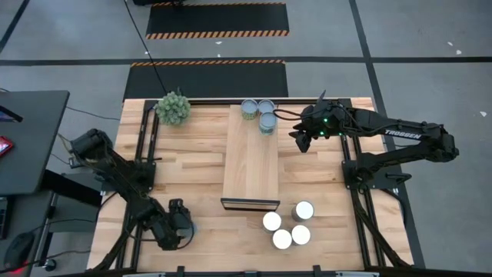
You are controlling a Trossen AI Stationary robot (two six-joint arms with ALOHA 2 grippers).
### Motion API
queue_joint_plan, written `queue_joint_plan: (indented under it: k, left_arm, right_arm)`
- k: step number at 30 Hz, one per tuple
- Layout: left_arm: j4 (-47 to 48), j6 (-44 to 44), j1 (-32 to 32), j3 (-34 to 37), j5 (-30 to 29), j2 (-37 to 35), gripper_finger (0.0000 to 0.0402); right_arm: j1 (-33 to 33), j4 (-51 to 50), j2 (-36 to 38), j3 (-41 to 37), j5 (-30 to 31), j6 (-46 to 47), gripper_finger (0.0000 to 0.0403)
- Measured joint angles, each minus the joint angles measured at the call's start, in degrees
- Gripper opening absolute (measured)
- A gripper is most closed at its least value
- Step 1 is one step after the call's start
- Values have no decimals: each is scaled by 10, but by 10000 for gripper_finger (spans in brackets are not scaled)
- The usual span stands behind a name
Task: Pick and place cans onto a shelf
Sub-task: Put the small canned tuna on the shelf
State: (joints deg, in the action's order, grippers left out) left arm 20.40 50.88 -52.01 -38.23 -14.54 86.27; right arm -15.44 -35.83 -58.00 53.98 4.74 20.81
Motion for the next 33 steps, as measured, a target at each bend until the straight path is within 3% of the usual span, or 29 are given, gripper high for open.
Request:
queue_joint_plan:
  k: [10, 22, 28, 33]
  left_arm:
    - [-8, 15, 1, 0, -64, 1, 350]
    - [0, 42, 9, 0, -72, -6, 290]
    - [84, 49, 74, 1, -47, -84, 290]
    - [140, -17, 184, 1, -19, -189, 290]
  right_arm:
    - [0, 0, 0, 0, 0, 2, 178]
    - [0, 0, 0, 0, 0, 6, 178]
    - [-2, -4, 0, 0, -6, 2, 178]
    - [-21, -24, 0, 0, -31, -12, 178]
